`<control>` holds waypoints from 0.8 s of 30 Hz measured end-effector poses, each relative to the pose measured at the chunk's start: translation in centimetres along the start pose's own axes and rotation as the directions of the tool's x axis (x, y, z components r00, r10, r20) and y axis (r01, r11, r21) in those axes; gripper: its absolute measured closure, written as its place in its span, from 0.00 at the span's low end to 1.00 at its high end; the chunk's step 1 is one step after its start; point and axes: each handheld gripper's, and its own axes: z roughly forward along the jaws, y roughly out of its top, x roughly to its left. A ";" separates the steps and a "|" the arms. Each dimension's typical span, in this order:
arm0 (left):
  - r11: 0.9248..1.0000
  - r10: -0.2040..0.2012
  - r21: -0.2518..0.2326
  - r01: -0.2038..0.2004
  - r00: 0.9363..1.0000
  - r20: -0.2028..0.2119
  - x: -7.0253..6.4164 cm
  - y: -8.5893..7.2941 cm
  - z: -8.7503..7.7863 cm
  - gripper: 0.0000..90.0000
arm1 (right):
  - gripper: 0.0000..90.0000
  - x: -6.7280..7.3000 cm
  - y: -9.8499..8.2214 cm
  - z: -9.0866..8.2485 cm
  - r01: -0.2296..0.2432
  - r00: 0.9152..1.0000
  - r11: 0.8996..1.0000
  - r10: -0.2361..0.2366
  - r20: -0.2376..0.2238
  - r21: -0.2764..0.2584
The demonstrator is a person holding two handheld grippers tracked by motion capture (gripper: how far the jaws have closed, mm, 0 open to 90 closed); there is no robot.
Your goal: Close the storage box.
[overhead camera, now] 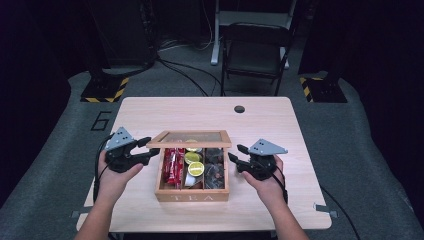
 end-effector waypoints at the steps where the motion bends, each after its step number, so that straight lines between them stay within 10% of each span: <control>1: 1.000 0.000 0.000 0.000 1.000 0.000 0.0 0.0 0.0 0.56 | 0.58 0.0 0.1 0.0 0.009 1.000 1.000 -0.009 -0.002 0.000; 24: 1.000 -0.007 0.015 0.008 1.000 -0.017 -0.6 -0.1 -0.3 0.55 | 0.51 1.4 1.7 0.6 0.041 0.999 0.997 -0.042 -0.025 -0.068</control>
